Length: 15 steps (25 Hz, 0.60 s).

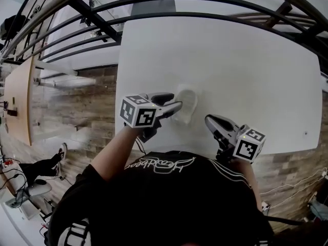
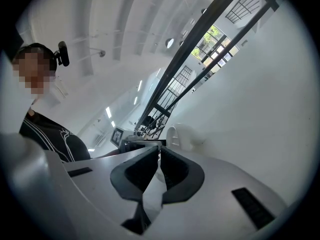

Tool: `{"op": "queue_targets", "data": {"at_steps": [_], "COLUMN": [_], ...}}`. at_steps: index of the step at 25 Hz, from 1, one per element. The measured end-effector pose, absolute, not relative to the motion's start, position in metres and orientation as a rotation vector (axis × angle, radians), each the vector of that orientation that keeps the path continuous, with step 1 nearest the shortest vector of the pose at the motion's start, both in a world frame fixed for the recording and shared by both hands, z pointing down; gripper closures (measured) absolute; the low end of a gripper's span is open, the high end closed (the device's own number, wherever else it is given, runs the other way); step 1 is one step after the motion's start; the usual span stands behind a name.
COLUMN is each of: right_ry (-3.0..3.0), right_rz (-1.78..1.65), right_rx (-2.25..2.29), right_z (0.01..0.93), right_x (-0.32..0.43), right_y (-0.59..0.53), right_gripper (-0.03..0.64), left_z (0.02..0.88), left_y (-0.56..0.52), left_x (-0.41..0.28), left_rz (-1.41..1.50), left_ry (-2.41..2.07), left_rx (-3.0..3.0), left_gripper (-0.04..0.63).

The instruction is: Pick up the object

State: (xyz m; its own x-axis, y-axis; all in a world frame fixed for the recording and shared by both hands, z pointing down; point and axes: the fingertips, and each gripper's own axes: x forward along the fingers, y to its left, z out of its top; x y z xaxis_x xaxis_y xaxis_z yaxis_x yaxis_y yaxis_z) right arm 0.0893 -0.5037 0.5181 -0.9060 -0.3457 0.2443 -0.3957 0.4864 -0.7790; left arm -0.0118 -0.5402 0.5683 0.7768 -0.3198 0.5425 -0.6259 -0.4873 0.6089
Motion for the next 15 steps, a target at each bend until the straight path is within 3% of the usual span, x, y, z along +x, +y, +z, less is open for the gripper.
{"op": "queue_targets", "data": {"at_steps": [12,15], "right_ry": [-2.646,-2.644], "right_rz": [1.428,1.427], "right_rx": [0.706,0.713], "right_z": [0.522,0.523], "right_x": [0.094,0.095], "right_y": [-0.509,-0.509], "right_gripper": [0.594,0.594], "left_z": [0.589,0.590], "left_y": [-0.547,-0.546], "left_x": [-0.005,-0.002], "left_rz": [0.466,0.473], "left_ry": [-0.652,-0.640], "left_rx": [2.048,2.047], "left_gripper": [0.408,0.438]}}
